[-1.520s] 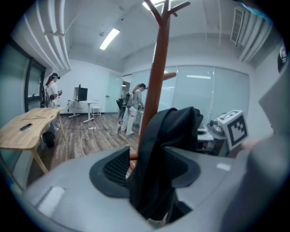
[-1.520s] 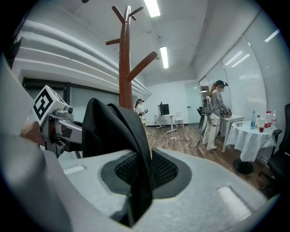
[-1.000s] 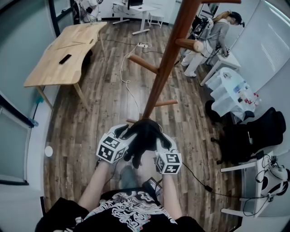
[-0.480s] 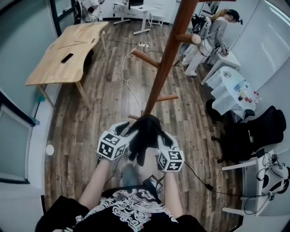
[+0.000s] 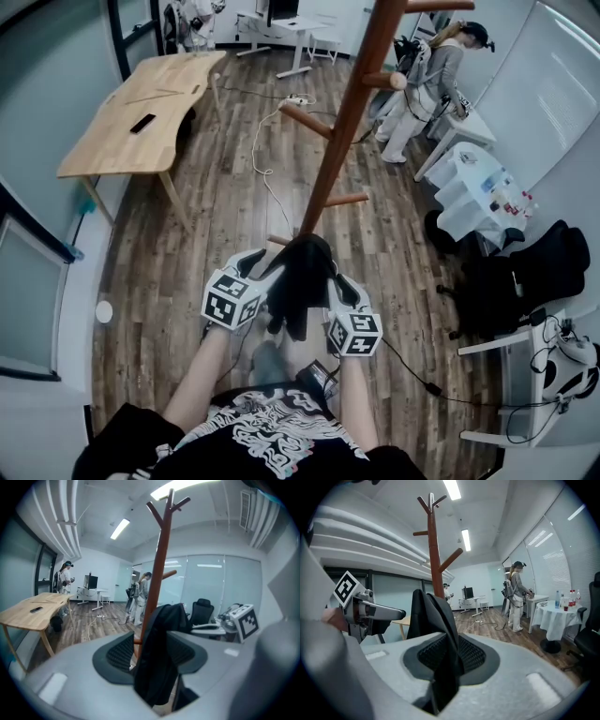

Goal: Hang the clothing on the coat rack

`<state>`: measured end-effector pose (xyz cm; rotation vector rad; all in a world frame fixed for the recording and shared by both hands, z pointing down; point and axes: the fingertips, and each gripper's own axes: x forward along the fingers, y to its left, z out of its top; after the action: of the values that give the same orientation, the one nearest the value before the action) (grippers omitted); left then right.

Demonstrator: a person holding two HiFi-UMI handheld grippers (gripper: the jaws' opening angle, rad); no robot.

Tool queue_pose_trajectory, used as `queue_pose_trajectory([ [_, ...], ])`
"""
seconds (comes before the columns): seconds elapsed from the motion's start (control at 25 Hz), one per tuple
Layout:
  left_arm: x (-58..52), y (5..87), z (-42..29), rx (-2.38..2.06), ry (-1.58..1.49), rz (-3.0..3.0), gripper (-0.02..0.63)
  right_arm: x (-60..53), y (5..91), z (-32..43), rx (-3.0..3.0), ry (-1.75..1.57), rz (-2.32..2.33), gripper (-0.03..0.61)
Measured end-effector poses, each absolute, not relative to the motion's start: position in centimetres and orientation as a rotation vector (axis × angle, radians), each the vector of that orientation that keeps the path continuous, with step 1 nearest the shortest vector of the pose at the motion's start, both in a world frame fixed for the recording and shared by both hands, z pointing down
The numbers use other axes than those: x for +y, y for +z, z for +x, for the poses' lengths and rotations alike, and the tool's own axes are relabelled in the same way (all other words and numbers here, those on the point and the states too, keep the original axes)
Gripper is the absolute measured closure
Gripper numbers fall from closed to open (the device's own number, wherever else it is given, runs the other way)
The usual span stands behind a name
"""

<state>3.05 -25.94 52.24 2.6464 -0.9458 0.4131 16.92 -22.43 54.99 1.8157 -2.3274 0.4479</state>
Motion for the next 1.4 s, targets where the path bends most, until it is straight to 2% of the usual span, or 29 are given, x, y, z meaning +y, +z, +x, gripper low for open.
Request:
queue_pose_trajectory([
  [0.6, -23.3, 50.6, 3.3, -0.999, 0.393, 2.688, 0.435, -19.4, 52.9, 17.5, -2.362, 0.391, 1.842, 0.505],
  [0.64, -23.1, 50.4, 3.1, -1.02, 0.396, 2.698, 0.465, -19.1, 52.8, 17.4, -2.367, 0.378, 1.836, 0.51],
  [0.72, -22.9, 50.1, 2.3, -1.093, 0.399, 2.713, 0.624, -18.5, 52.5, 16.8, -2.377, 0.336, 1.807, 0.514],
  [0.8, -22.6, 49.8, 1.8, -1.134, 0.39, 2.713, 0.624, -17.8, 52.2, 16.2, -2.383, 0.291, 1.777, 0.575],
  [1.4, -18.3, 46.9, -0.4, -1.135, 0.238, 2.723, 0.624, -14.5, 48.6, 16.2, -2.422, 0.249, 1.823, 0.578],
])
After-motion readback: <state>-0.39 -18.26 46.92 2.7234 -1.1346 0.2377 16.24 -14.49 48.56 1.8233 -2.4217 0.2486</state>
